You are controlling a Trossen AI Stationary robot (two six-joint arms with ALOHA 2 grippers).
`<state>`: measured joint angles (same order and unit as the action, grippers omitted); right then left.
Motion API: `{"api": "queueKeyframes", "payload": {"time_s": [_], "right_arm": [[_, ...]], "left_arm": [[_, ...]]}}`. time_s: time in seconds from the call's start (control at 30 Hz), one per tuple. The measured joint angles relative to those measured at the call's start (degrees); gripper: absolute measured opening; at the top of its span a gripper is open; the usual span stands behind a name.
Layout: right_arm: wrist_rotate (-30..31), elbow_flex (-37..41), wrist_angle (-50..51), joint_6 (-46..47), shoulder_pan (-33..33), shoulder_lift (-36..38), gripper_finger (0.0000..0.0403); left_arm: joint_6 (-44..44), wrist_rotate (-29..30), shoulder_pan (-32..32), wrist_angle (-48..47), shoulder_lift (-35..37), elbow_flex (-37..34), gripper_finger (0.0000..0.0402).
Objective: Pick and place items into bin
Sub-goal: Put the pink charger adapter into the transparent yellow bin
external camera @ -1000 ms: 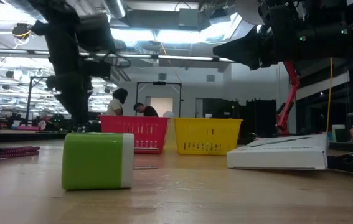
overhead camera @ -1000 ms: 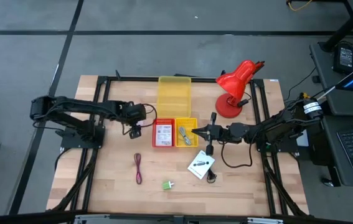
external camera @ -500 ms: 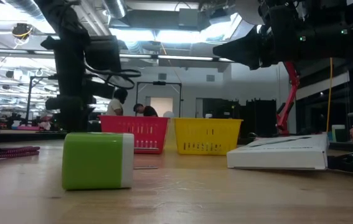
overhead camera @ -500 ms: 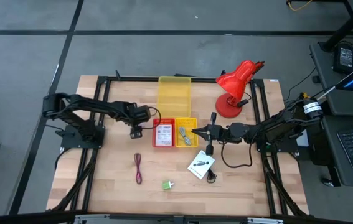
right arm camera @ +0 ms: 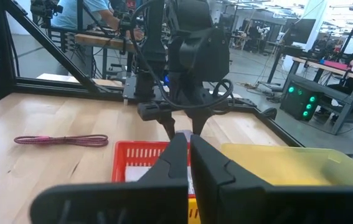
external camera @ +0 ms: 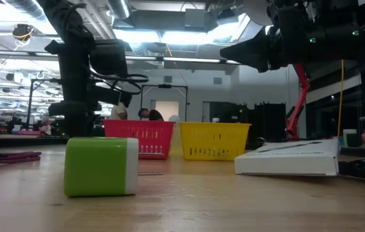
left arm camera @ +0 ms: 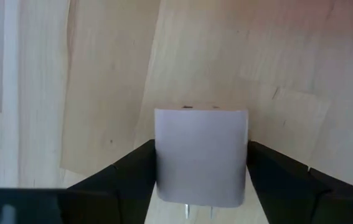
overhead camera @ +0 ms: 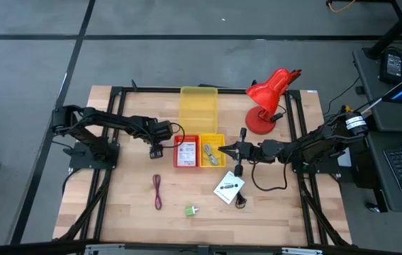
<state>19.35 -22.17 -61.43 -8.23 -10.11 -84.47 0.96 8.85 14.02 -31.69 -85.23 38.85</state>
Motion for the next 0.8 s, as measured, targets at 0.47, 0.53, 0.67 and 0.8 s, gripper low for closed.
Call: {"api": "queueKeyframes", "payload": {"time_s": [0.47, 0.53, 0.67, 0.8], "right_arm": [[0.00, 0.00, -0.02, 0.00, -0.02, 0.00, 0.0003], [0.00, 0.00, 0.00, 0.00, 0.00, 0.00, 0.0003], [0.01, 0.00, 0.00, 0.00, 0.18, 0.00, 0.0003], [0.02, 0.00, 0.00, 0.04, 0.20, 0.00, 0.0003]], "left_arm": [[-0.22, 0.21, -0.09, -2.82, 5.09, -0.27, 0.0191], [-0.18, 0.16, -0.09, -3.30, 7.30, -0.26, 0.0191], [0.68, 0.15, -0.09, -3.52, 12.53, -0.26, 0.0191], [1.35, -1.11, -0.09, -3.75, 18.53, -0.22, 0.0191]]}}
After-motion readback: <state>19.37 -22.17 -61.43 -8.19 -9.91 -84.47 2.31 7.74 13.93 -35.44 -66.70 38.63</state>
